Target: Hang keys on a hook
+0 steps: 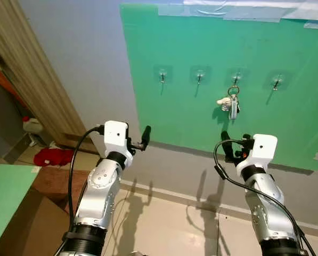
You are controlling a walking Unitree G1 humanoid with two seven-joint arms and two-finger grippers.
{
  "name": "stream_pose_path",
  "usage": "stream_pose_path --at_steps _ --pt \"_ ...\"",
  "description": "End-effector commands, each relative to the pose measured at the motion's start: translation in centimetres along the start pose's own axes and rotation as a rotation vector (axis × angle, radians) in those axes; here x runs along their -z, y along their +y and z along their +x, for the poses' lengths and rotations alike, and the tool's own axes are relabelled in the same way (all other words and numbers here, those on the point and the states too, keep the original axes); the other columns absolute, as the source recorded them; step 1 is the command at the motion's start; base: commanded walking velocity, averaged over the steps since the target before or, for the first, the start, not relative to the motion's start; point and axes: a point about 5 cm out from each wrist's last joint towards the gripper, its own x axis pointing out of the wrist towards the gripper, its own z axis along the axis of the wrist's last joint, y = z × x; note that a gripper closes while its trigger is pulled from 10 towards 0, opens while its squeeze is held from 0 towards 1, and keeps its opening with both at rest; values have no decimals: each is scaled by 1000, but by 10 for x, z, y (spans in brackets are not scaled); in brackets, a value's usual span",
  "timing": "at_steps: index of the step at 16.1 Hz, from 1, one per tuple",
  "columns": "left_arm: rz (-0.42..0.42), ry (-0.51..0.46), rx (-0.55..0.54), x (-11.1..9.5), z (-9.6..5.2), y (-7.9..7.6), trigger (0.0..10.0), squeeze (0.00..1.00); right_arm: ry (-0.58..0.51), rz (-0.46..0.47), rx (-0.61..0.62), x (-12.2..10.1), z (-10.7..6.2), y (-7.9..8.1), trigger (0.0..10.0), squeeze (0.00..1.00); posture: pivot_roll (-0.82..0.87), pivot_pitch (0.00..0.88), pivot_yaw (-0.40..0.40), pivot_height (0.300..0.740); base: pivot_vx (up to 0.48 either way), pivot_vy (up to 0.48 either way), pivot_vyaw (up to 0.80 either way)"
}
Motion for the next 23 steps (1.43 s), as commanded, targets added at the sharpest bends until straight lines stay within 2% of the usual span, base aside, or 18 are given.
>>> stream_pose_path --at_steps 1,3,11,14,23 --pt "12 1 15 -4 3 -1 10000 0 0 7 -8 0 4 4 10000 0 -88 0 128 731 0 0 0" --pt "12 -4 22 -6 5 -3 10000 0 8 -2 -19 0 7 5 10000 0 -92 0 128 731 0 137 0" --pt "25 5 44 -8 12 -4 10000 0 33 -15 -45 3 10 9 10000 0 -90 0 125 731 0 480 0" --pt "55 4 43 -10 15 -4 10000 0 37 -15 -48 4 11 10 10000 0 -88 0 129 731 0 320 0" --pt "86 -5 62 -12 17 -7 10000 0 66 -43 -66 7 14 10 10000 0 -87 0 124 731 0 0 777"
